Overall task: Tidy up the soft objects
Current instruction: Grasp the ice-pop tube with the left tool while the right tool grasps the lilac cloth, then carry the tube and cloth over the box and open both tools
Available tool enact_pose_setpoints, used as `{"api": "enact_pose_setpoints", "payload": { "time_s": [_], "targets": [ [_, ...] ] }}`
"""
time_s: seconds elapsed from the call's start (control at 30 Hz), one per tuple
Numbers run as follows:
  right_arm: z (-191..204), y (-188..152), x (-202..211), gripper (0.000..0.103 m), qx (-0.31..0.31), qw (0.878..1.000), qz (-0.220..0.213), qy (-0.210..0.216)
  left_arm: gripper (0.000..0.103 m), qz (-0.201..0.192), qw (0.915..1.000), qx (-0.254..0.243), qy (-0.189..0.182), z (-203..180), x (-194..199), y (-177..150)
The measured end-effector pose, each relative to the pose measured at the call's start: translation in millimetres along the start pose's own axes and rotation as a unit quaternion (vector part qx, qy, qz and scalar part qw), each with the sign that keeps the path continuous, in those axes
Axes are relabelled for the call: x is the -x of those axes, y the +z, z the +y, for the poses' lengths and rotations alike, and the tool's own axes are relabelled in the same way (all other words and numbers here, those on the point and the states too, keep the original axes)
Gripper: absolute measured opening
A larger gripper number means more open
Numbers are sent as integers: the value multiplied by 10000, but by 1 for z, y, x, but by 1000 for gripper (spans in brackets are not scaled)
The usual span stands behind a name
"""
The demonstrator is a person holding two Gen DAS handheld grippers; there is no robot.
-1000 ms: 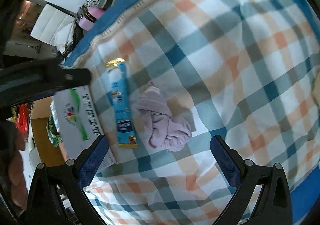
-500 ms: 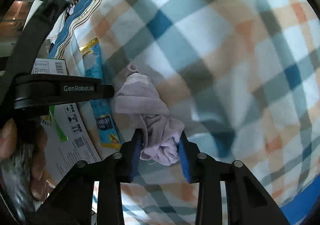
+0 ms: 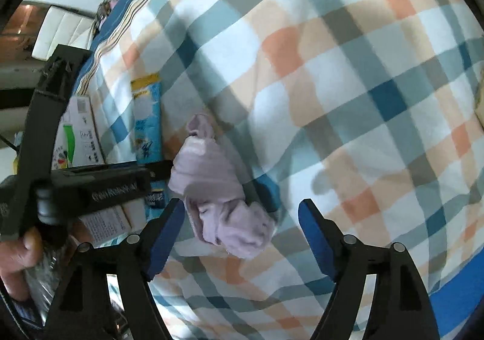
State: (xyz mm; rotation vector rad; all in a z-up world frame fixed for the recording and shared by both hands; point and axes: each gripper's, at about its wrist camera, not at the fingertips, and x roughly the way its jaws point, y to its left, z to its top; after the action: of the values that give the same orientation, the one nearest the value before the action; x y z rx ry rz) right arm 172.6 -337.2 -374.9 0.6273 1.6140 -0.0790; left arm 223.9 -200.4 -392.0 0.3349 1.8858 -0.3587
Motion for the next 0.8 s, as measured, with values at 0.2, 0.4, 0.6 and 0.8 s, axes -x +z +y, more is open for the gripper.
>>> {"api": "enact_pose_setpoints", "payload": {
  "time_s": [0.2, 0.4, 0.6, 0.8],
  "targets": [
    [24, 1, -31, 80, 349, 9987, 297, -235, 42, -79, 9998, 74, 166, -10, -6, -13],
    [36, -2, -42, 79, 454, 9975, 334, -428, 41, -155, 9995, 85, 275, -38, -3, -10],
    [48, -3, -51, 49, 436, 9971, 433, -458, 32, -212, 9995, 143, 161, -31, 3, -18],
    [55, -12, -52, 36, 468, 9962, 416, -611, 18, -277, 9994, 137, 152, -29, 9, -27]
  ]
}}
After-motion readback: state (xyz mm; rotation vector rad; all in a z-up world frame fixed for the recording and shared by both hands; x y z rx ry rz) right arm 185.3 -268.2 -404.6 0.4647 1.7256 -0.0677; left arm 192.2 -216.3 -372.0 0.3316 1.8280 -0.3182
